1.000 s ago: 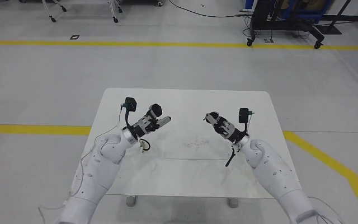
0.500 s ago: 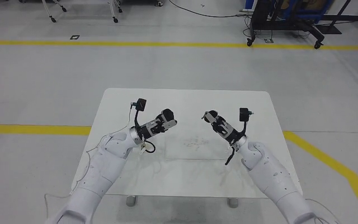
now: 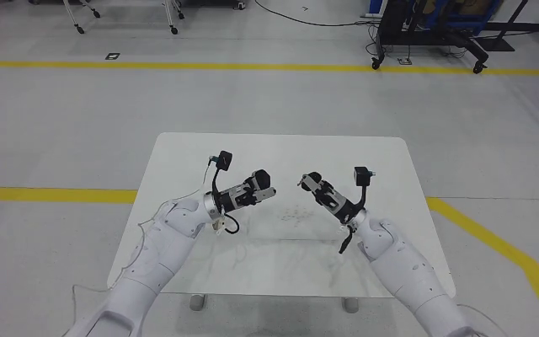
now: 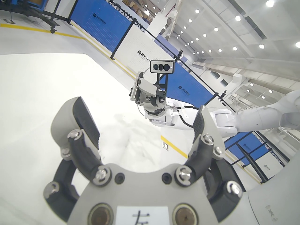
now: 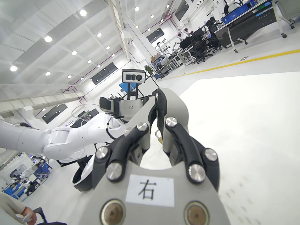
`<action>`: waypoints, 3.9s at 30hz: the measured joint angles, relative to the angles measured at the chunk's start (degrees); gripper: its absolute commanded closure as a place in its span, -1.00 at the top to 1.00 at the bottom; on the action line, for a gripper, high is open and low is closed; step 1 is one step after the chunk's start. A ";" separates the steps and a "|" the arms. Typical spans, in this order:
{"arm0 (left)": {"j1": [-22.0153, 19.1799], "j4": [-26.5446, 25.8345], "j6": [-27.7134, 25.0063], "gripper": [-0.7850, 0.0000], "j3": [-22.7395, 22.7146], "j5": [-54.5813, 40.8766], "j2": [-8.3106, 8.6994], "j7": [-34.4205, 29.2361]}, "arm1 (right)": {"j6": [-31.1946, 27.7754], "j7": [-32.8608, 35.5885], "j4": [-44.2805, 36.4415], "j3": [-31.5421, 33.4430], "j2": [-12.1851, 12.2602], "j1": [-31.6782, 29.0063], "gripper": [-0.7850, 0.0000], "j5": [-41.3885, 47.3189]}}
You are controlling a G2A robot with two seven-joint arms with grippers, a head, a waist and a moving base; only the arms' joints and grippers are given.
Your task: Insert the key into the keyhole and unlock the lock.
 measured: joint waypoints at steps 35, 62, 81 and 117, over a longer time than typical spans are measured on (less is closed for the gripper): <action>-1.53 1.53 0.77 -0.12 3.77 4.86 -0.61 1.62 | 3.52 10.11 -3.74 -2.34 -0.98 -2.04 -1.00 10.37; -2.22 2.09 1.59 -1.00 5.01 7.30 -0.57 1.86 | 2.95 11.59 -1.49 -1.88 -1.94 -1.17 -1.00 10.81; -1.81 2.29 1.54 -0.80 4.02 6.26 -0.26 3.94 | 2.92 12.65 -0.84 -1.32 -2.35 -1.18 -1.00 11.08; -1.63 2.42 2.64 -1.00 3.73 6.52 0.04 5.11 | 2.35 13.27 1.63 -1.54 -3.58 -0.11 -1.00 10.57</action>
